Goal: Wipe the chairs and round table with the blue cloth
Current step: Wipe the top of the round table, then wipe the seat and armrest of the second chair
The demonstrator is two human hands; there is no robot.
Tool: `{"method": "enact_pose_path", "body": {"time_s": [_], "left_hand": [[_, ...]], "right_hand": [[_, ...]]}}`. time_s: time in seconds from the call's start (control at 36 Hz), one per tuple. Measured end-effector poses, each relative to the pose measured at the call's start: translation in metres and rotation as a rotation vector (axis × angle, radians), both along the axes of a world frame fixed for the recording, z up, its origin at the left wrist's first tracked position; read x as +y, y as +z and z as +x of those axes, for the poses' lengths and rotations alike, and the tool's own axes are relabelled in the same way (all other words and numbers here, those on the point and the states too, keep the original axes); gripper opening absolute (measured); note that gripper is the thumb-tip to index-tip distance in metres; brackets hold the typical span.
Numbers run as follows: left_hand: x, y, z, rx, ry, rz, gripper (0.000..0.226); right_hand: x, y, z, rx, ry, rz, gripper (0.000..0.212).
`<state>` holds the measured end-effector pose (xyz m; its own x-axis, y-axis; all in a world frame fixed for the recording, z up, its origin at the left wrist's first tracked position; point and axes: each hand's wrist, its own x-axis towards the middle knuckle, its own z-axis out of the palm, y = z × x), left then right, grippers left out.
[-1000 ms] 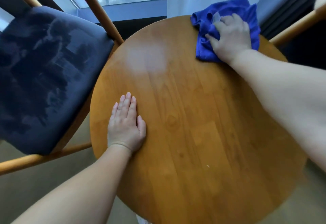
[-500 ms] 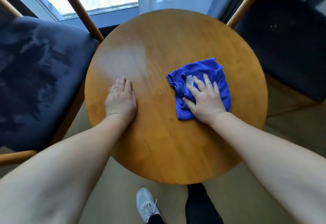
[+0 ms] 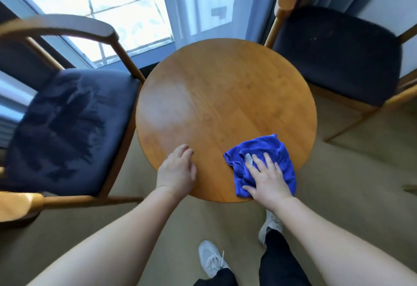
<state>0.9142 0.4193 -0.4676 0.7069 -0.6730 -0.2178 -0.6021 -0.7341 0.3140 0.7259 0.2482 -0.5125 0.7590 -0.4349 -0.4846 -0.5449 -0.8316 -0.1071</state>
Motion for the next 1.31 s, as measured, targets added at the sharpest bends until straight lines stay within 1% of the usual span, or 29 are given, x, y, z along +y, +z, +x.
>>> {"method": "enact_pose_path", "body": {"time_s": [0.06,0.08,0.14,0.19,0.22,0.28,0.33,0.36,0.42,0.47,0.53,0.58,0.69,0.75,0.83,0.89,0.92,1.0,1.03,1.06,1.11,1.14,1.17,1.22,1.25,1.31], "left_hand": [[0.010,0.015,-0.010,0.015,-0.025,-0.006,0.036],[0.014,0.022,-0.014,0.027,-0.030,-0.007,0.035],[0.021,0.038,-0.021,0.046,-0.033,-0.010,0.034],[0.025,0.056,-0.028,0.053,-0.055,-0.020,0.034],[0.025,0.065,-0.032,0.058,-0.075,-0.031,0.035],[0.020,0.084,-0.039,0.089,-0.137,-0.040,0.040],[0.010,0.104,-0.049,0.129,-0.207,-0.053,0.051],[0.004,0.115,-0.055,0.147,-0.243,-0.062,0.058],[-0.012,0.138,-0.070,0.172,-0.311,-0.099,0.073],[-0.029,0.162,-0.085,0.154,-0.406,-0.156,0.080],[-0.048,0.188,-0.101,0.098,-0.506,-0.208,0.077],[-0.066,0.212,-0.117,0.049,-0.609,-0.227,0.074],[-0.099,0.247,-0.148,0.036,-0.703,-0.188,0.062],[-0.117,0.260,-0.161,0.027,-0.713,-0.199,0.055],[-0.150,0.275,-0.183,-0.004,-0.692,-0.229,0.046],[-0.173,0.282,-0.196,-0.007,-0.642,-0.257,0.042],[-0.183,0.284,-0.202,0.000,-0.611,-0.276,0.041],[-0.213,0.287,-0.218,0.001,-0.514,-0.335,0.038],[-0.221,0.287,-0.223,-0.009,-0.479,-0.351,0.039],[-0.230,0.287,-0.228,-0.019,-0.448,-0.360,0.039],[-0.246,0.289,-0.237,-0.015,-0.400,-0.379,0.039],[-0.254,0.290,-0.241,0.001,-0.387,-0.391,0.038],[-0.262,0.291,-0.244,0.019,-0.381,-0.398,0.035],[-0.277,0.292,-0.250,0.047,-0.370,-0.392,0.024],[-0.285,0.292,-0.252,0.059,-0.363,-0.387,0.018],[-0.298,0.292,-0.255,0.074,-0.348,-0.377,0.013]], "right_hand": [[0.005,0.008,0.000,-0.035,-0.010,-0.004,0.068],[0.005,0.013,0.001,-0.027,0.007,-0.012,0.065],[0.005,0.024,0.003,0.001,0.032,0.012,0.068],[0.003,0.039,0.000,-0.006,-0.018,0.115,0.066],[0.001,0.048,-0.002,-0.047,-0.080,0.183,0.058],[-0.004,0.070,-0.011,-0.175,-0.246,0.306,0.031],[-0.011,0.098,-0.020,-0.291,-0.368,0.445,0.014],[-0.014,0.115,-0.026,-0.342,-0.405,0.526,0.014],[-0.020,0.154,-0.035,-0.404,-0.417,0.645,0.031],[-0.026,0.189,-0.046,-0.421,-0.404,0.743,0.036],[-0.033,0.219,-0.058,-0.422,-0.388,0.840,0.034],[-0.044,0.242,-0.072,-0.434,-0.384,0.912,0.037],[-0.076,0.277,-0.105,-0.445,-0.368,0.986,0.035],[-0.096,0.289,-0.120,-0.466,-0.365,1.013,0.040],[-0.128,0.304,-0.146,-0.505,-0.404,1.070,0.059],[-0.149,0.311,-0.165,-0.559,-0.433,1.074,0.074],[-0.159,0.315,-0.176,-0.572,-0.427,1.064,0.078],[-0.186,0.329,-0.204,-0.562,-0.277,0.998,0.070],[-0.194,0.331,-0.213,-0.555,-0.232,0.954,0.075],[-0.202,0.330,-0.222,-0.547,-0.214,0.892,0.084],[-0.215,0.324,-0.237,-0.516,-0.234,0.706,0.103],[-0.221,0.322,-0.244,-0.504,-0.249,0.614,0.105],[-0.226,0.321,-0.249,-0.514,-0.260,0.559,0.097],[-0.237,0.319,-0.258,-0.620,-0.296,0.557,0.064],[-0.241,0.319,-0.262,-0.683,-0.327,0.572,0.051],[-0.252,0.320,-0.267,-0.763,-0.397,0.572,0.044]]}}
